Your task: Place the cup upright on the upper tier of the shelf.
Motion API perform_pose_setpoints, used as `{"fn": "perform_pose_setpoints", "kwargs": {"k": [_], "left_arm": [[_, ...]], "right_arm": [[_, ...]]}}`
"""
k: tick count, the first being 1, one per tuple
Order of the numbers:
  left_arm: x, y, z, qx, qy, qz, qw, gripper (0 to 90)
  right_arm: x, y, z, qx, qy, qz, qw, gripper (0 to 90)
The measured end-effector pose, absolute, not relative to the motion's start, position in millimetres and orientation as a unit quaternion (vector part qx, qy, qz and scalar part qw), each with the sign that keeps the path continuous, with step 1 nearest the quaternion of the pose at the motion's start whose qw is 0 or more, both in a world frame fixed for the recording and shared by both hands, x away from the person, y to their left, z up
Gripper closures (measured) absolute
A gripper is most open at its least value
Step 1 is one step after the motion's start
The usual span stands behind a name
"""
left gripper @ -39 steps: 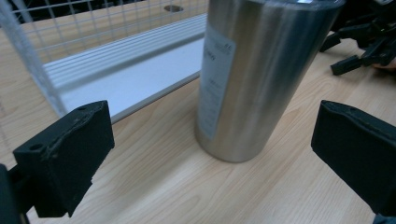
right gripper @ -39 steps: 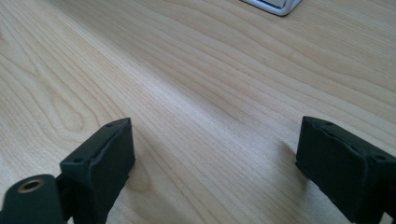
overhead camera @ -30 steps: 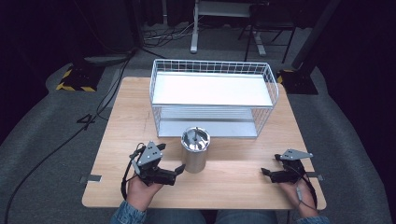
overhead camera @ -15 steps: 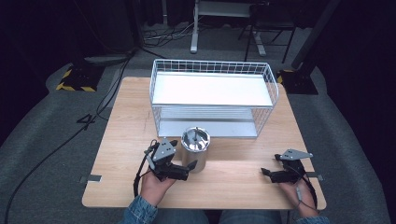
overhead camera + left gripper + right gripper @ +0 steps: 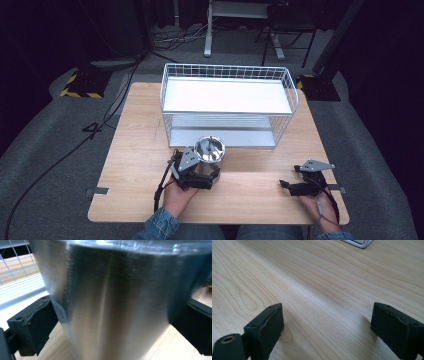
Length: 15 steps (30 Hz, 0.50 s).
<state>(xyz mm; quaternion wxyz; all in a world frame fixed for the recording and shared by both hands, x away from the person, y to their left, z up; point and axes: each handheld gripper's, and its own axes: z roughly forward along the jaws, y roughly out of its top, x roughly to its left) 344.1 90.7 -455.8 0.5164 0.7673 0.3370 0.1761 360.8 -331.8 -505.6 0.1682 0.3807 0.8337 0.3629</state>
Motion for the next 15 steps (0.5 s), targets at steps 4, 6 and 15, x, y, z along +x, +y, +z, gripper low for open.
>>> {"fn": "perform_pose_setpoints", "kwargs": {"k": [4,6,15], "left_arm": [[349.5,88.5,-458.7,0.76,0.339,0.171,0.527,0.0],[351.4,86.8,-460.2,0.76,0.339,0.172,0.527,0.2],[359.0,76.4,-467.3,0.757,0.327,0.188,0.533,2.6]], "right_arm": [[360.7,-331.8,-505.6,0.381,0.834,0.363,0.168,11.6],[360.7,-331.7,-505.6,0.381,0.834,0.363,0.168,11.7],[360.4,-331.6,-505.5,0.38,0.834,0.364,0.168,12.1]]}}
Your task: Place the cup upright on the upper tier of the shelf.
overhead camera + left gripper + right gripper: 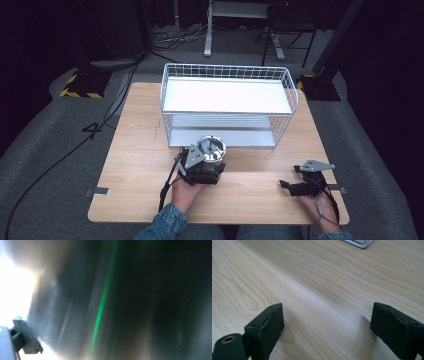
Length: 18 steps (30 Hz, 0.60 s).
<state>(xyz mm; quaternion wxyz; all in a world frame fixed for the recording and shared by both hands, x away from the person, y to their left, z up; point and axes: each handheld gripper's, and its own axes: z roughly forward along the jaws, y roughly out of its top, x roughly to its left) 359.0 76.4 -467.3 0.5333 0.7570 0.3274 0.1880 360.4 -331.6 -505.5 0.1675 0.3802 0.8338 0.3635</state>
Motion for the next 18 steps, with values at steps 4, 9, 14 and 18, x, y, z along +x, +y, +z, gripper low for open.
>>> {"fn": "perform_pose_setpoints", "kwargs": {"k": [4,9,14,18], "left_arm": [[358.8,75.9,-467.0,0.758,0.328,0.189,0.531,3.1],[358.8,76.1,-466.9,0.758,0.327,0.189,0.531,3.2],[359.0,77.4,-466.4,0.761,0.322,0.19,0.53,3.4],[358.3,78.6,-465.0,0.764,0.32,0.187,0.527,3.4]], "right_arm": [[360.0,-331.5,-505.5,0.379,0.834,0.365,0.168,13.5],[359.5,-331.3,-505.4,0.376,0.834,0.366,0.17,14.9],[359.6,-331.5,-505.4,0.375,0.835,0.367,0.168,15.1],[359.6,-331.5,-505.3,0.375,0.835,0.367,0.168,15.2]]}}
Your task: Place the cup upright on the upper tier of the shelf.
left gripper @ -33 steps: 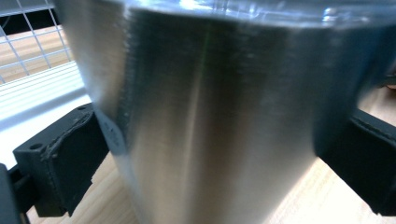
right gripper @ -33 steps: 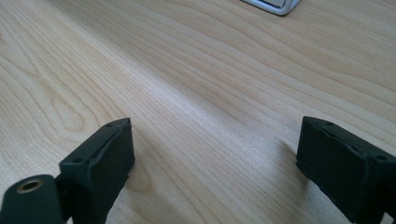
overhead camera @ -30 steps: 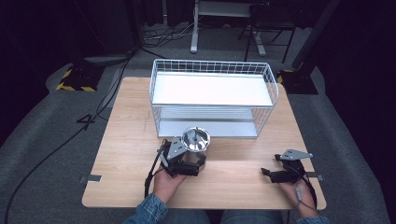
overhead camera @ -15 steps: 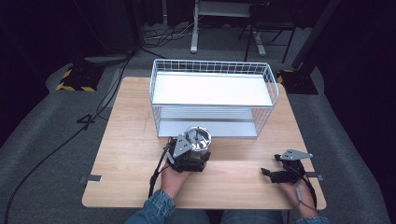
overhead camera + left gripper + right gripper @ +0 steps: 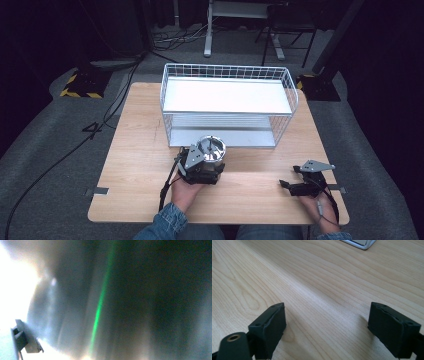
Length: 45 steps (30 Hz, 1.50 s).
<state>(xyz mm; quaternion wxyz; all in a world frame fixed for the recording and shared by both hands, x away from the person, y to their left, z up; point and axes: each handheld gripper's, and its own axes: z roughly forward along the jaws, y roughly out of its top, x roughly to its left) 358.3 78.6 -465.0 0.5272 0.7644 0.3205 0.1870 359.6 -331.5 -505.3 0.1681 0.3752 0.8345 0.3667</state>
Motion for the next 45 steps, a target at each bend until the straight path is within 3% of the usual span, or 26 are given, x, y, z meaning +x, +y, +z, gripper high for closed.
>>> {"fn": "perform_pose_setpoints", "kwargs": {"k": [5,18,23,45], "left_arm": [[353.9,77.9,-452.5,0.786,0.297,0.197,0.505,3.5],[351.6,84.3,-414.4,0.782,0.283,0.163,0.531,3.5],[350.2,83.9,-396.2,0.79,0.266,0.184,0.521,3.5],[365.2,88.2,-331.2,0.791,0.239,0.156,0.542,3.5]], "right_arm": [[360.1,-325.9,-505.4,0.371,0.837,0.367,0.167,14.7],[360.9,-324.3,-505.5,0.373,0.836,0.367,0.167,15.1],[360.9,-324.3,-505.4,0.373,0.835,0.367,0.167,15.1],[360.6,-324.3,-505.4,0.371,0.835,0.37,0.167,16.1]]}}
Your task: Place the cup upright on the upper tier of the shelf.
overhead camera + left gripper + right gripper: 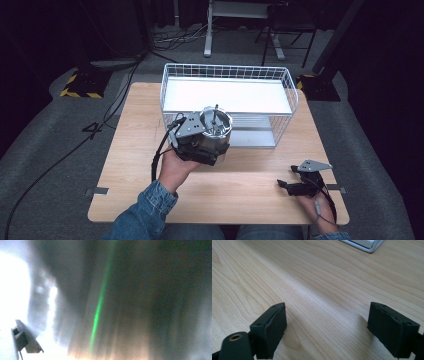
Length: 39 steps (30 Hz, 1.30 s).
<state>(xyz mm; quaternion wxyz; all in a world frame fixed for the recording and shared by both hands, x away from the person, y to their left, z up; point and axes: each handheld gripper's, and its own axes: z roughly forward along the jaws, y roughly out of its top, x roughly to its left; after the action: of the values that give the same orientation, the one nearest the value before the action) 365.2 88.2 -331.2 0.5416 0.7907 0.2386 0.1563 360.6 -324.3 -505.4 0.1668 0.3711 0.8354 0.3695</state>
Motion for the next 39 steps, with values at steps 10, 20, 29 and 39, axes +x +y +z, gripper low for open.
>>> {"fn": "perform_pose_setpoints", "kwargs": {"k": [10,20,29,39], "left_arm": [[372.9,90.9,-310.7,0.784,0.237,0.136,0.557,3.6],[379.1,91.7,-282.5,0.782,0.23,0.134,0.563,3.6],[389.3,93.9,-263.6,0.777,0.237,0.137,0.568,3.6],[408.1,97.1,-238.0,0.766,0.249,0.155,0.572,3.6]], "right_arm": [[360.5,-324.3,-505.4,0.371,0.836,0.37,0.166,16.3],[360.4,-324.3,-505.4,0.37,0.836,0.37,0.167,16.6],[360.5,-324.4,-505.4,0.37,0.835,0.37,0.167,16.7],[360.4,-324.4,-505.4,0.37,0.835,0.37,0.168,16.7]]}}
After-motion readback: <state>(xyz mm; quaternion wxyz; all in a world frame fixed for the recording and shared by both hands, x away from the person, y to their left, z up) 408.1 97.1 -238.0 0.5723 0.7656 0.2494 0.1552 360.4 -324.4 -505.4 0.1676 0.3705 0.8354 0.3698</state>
